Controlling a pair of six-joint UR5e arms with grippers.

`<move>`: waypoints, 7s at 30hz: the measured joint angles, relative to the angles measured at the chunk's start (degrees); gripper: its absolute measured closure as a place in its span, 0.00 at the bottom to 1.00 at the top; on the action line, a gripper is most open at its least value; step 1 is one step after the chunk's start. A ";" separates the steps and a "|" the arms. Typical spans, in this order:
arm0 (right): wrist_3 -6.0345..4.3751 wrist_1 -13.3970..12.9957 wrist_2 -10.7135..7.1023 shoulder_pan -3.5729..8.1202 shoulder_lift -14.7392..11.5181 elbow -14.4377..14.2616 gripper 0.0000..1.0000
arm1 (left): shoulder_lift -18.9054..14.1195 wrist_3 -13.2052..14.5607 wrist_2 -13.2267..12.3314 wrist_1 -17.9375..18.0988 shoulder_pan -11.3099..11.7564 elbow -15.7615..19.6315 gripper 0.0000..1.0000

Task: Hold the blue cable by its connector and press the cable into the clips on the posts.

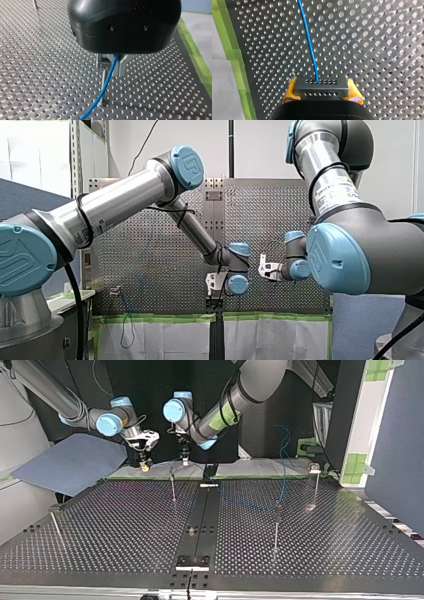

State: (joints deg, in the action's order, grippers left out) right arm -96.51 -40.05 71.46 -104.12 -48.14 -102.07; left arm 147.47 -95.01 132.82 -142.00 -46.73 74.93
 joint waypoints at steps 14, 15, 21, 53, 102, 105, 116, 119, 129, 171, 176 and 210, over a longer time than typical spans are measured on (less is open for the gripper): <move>0.04 -0.49 -2.17 3.18 0.05 0.59 1.00 | 4.70 -1.68 -2.91 -4.48 1.09 -6.88 1.00; 0.03 -0.69 -2.38 3.33 0.06 0.62 1.00 | 4.74 -1.71 -3.33 -4.51 1.19 -7.08 1.00; 0.19 -1.37 -3.19 3.83 0.07 0.86 1.00 | 4.80 -1.81 -5.34 -4.52 1.46 -7.38 1.00; 0.36 -1.24 -3.20 3.53 0.23 2.40 1.00 | 4.78 -3.09 -8.55 -8.24 5.26 -11.48 1.00; 4.74 2.90 -0.97 3.49 -1.63 1.56 1.00 | 2.73 -4.74 -7.89 -16.62 1.09 -11.49 1.00; 4.55 2.69 -1.11 3.37 -1.64 1.56 1.00 | 2.50 -4.76 -8.41 -16.47 1.50 -11.49 1.00; 4.47 2.51 -1.23 3.04 -1.66 1.56 1.00 | 2.42 -4.75 -9.97 -15.16 3.44 -11.49 1.00; 4.46 2.51 -1.22 3.04 -1.66 1.57 1.00 | 2.41 -4.74 -10.16 -14.66 3.71 -11.49 1.00; 3.69 2.07 -1.25 3.68 -1.60 1.57 1.00 | 2.53 -4.63 -11.00 -11.05 4.62 -11.49 1.00; 1.11 -2.90 -1.30 5.38 -1.17 2.44 1.00 | 4.86 -4.43 -21.21 -9.40 10.51 -11.50 1.00; 0.92 -2.92 -1.32 5.40 -0.73 3.24 1.00 | 4.86 -4.10 -20.74 -9.13 11.49 -11.55 1.00; -0.87 -2.19 -3.87 6.85 3.06 8.33 1.00 | 4.79 -0.53 -19.97 -13.16 11.97 -14.22 0.69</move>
State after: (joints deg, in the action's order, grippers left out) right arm -97.38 -42.23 67.59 -97.27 -45.08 -93.74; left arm 152.27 -95.54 112.86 -155.16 -34.76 60.71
